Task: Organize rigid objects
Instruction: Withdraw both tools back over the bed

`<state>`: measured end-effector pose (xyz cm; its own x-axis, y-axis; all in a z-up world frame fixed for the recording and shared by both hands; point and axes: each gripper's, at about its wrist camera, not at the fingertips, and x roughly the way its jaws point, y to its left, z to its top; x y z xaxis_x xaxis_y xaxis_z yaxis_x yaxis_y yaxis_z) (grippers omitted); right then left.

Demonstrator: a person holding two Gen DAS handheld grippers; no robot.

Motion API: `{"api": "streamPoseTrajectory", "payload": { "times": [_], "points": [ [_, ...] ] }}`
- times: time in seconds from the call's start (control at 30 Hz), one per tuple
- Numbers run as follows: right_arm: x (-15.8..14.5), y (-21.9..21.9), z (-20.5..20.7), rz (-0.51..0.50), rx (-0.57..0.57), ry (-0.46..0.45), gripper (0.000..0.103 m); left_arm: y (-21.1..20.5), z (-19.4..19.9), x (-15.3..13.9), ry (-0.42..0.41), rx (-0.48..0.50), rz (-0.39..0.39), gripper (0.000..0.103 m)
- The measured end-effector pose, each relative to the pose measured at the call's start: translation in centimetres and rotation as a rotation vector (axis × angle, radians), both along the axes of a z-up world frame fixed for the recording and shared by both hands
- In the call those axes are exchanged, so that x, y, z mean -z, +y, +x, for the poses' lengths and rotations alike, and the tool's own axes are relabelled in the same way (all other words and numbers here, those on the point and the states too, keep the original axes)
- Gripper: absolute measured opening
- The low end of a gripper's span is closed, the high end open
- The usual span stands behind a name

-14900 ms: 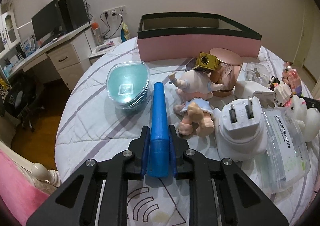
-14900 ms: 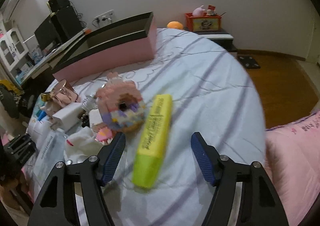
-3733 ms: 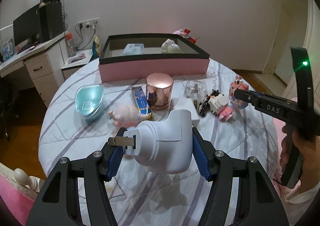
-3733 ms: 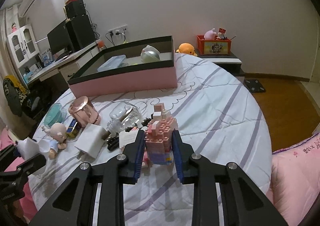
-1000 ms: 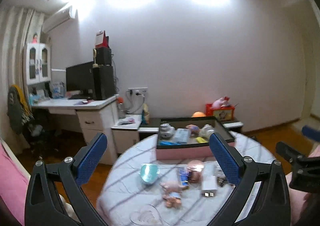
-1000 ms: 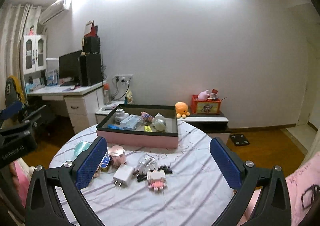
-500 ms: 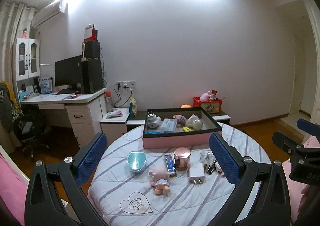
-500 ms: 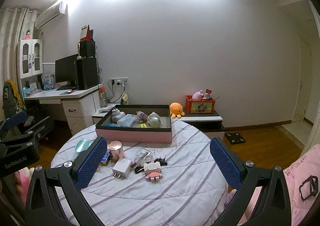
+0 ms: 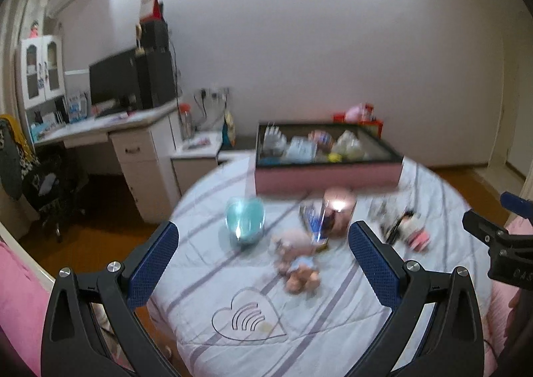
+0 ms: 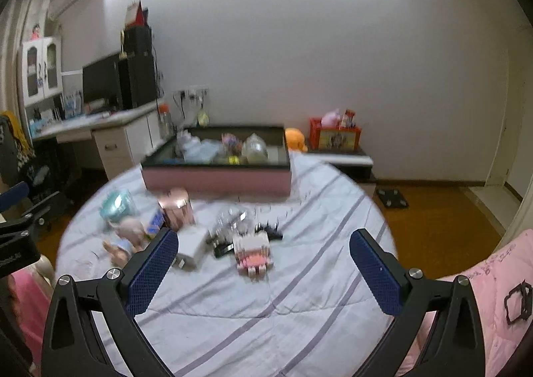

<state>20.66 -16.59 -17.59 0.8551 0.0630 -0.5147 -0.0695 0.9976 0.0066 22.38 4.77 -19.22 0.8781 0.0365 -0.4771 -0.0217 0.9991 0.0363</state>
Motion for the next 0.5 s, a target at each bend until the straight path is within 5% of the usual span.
{"api": "streamPoseTrajectory", "payload": {
  "times": [0.23,0.5],
  "points": [
    [4.8,0.2,3.6,-0.005,-0.012,0.147,0.103,-0.1,3.7,5.2,0.184,0.018,-0.006,0.103],
    [7.0,0.1,6.3,-0.004,-0.034,0.226,0.103,-1.6,7.2,7.6,0.285,0.044,0.004,0.103]
  ]
}}
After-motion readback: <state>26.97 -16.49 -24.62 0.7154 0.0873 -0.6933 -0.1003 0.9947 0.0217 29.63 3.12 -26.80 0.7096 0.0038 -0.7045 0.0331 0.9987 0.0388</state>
